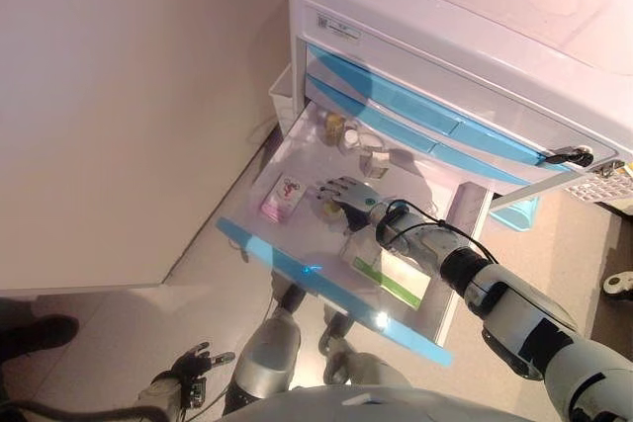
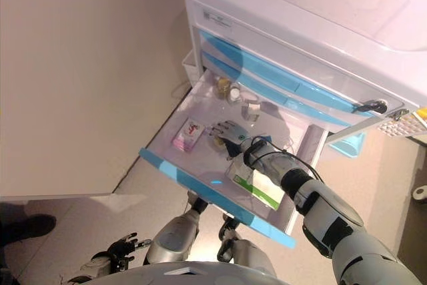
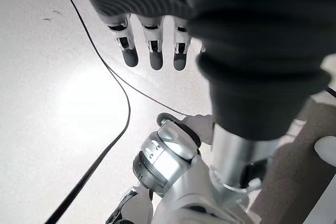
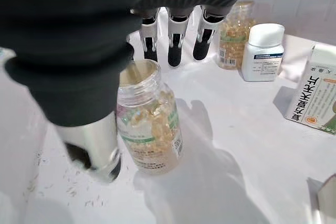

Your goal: Open the drawer and pick up the medicine

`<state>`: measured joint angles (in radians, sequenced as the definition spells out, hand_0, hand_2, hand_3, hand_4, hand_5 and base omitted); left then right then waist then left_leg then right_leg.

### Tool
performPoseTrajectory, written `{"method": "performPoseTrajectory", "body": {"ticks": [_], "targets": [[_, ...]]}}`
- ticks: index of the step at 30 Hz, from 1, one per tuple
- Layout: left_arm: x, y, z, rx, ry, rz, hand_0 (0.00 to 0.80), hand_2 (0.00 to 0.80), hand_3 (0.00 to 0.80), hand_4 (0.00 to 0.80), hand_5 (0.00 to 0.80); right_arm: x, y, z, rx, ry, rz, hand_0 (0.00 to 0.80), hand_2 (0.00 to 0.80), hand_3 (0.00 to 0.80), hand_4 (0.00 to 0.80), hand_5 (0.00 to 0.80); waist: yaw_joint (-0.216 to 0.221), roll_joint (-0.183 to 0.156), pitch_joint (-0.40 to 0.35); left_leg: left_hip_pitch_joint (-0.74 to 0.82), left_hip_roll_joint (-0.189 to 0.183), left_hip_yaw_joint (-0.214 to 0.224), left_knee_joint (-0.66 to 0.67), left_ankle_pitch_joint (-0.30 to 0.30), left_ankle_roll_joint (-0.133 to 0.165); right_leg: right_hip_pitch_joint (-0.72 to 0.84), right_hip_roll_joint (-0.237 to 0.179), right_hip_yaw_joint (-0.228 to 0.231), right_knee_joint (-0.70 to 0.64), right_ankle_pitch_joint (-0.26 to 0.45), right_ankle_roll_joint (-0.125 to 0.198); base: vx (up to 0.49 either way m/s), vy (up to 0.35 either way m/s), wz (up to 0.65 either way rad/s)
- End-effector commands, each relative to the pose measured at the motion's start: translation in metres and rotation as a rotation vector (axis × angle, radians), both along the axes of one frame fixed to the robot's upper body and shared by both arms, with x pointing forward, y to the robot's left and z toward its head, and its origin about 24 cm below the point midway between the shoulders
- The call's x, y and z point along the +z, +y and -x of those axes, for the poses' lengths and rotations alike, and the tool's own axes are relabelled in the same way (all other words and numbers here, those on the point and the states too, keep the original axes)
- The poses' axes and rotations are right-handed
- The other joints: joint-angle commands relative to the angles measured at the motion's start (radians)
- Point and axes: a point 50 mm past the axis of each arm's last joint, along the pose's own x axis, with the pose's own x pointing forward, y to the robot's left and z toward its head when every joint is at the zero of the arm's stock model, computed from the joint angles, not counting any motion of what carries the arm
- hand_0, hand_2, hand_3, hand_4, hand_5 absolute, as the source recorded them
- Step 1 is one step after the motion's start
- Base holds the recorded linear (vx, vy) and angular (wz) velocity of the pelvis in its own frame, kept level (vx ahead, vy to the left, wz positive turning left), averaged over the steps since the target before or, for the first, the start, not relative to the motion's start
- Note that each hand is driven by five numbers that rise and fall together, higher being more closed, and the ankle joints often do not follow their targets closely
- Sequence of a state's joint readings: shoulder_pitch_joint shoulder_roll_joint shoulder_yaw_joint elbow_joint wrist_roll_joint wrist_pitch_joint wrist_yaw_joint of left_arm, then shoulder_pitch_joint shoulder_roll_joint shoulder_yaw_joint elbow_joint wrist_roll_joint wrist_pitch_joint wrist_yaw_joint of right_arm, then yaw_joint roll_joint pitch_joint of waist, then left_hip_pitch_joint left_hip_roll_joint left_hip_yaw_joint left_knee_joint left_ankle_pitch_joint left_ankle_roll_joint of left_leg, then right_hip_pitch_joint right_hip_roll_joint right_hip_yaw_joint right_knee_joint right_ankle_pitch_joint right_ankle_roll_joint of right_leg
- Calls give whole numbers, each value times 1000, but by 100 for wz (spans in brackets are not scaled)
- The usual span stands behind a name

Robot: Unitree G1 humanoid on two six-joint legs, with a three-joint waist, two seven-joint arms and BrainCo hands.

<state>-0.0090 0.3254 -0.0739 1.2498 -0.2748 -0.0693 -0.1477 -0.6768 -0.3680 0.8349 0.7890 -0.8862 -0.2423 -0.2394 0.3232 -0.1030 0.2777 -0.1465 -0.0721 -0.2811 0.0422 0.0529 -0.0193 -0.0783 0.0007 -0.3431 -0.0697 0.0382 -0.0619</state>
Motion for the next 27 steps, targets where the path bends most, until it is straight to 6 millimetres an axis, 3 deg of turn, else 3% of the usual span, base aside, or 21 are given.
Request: {"method": "performPoseTrajectory", "body": {"ticks": [1,4,8,27], "targets": [[-2,4,12,-24,55,-10,0,0,0,0,0,12,15,-1,61,-66,-42,176,176,176,176,176,15,13,7,16,-38,1,-72,-12,14,58,-17,-11,119,-106,64,0,0,0],[-2,4,11,-24,54,-9,0,0,0,0,0,13,15,-2,57,-70,-39,147,147,147,147,147,15,12,7,14,-39,1,-72,-12,15,58,-17,-10,117,-106,64,0,0,0],[-2,4,11,-24,51,-8,0,0,0,0,0,13,14,-3,43,-77,-37,0,0,0,0,0,15,12,9,13,-39,1,-73,-10,16,55,-16,-10,119,-105,64,0,0,0],[-2,3,10,-21,46,-10,0,0,0,0,0,16,13,-7,5,-93,-41,0,0,0,0,0,16,11,12,13,-41,0,-75,-10,18,55,-15,-8,118,-104,65,0,0,0]]}}
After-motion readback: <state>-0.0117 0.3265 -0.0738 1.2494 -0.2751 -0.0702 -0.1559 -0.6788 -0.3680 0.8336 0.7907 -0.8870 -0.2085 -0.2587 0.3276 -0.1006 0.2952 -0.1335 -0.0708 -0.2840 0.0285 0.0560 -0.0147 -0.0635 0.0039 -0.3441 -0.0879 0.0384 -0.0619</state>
